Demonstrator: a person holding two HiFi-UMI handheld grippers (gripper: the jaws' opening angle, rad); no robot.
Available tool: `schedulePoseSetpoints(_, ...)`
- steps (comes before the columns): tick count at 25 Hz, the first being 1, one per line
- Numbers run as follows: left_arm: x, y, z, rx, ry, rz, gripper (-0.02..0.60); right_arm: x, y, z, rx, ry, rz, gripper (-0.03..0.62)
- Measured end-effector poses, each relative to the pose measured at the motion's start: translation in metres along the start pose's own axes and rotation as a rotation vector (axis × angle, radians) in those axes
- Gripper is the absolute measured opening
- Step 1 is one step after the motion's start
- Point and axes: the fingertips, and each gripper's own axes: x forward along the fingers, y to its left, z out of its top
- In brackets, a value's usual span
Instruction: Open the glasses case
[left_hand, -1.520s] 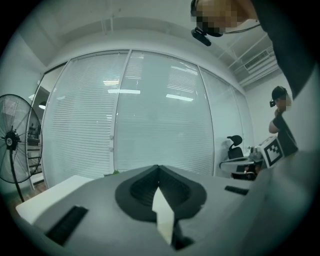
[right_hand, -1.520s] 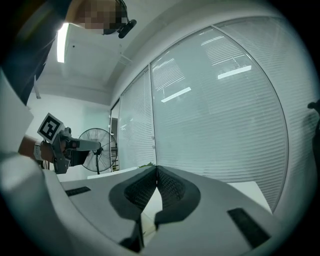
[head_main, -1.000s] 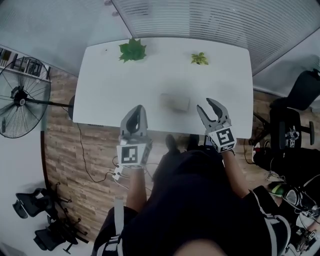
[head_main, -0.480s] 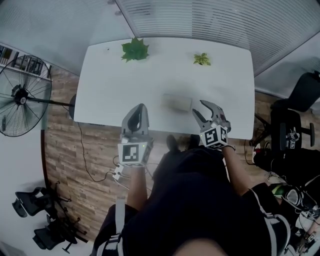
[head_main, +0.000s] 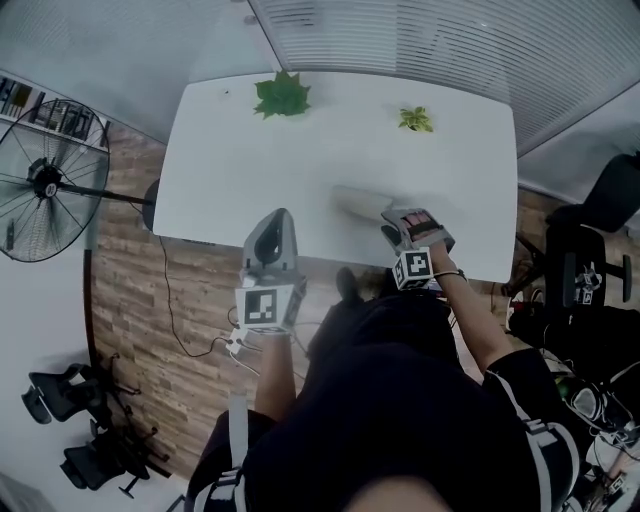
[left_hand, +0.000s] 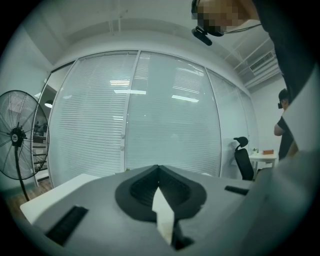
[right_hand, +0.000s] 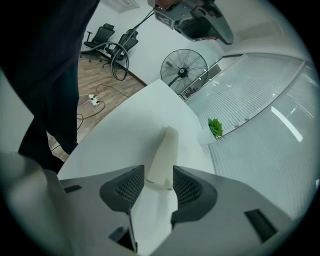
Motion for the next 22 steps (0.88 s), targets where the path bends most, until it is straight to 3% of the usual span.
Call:
schedulePoseSetpoints(10,0.003,0.002,-0.003,0.003,0.006,-0.004,0.0,0.017,0.011,-0.012,-0.024,0.037,0.009,0.153)
schedulePoseSetpoints(13,0.003,0.002,-0.002,-0.001,0.003,-0.01,0.0,0.017,0.009,-0.012,-0.025,0.043,-0.012,0.099)
schedulePoseSetpoints(22,0.006,0.002,0.0,0.005,0.0,-0.015,0.0,0.004,-0.017,-0.012,0.0,0.038,-0.092,0.035)
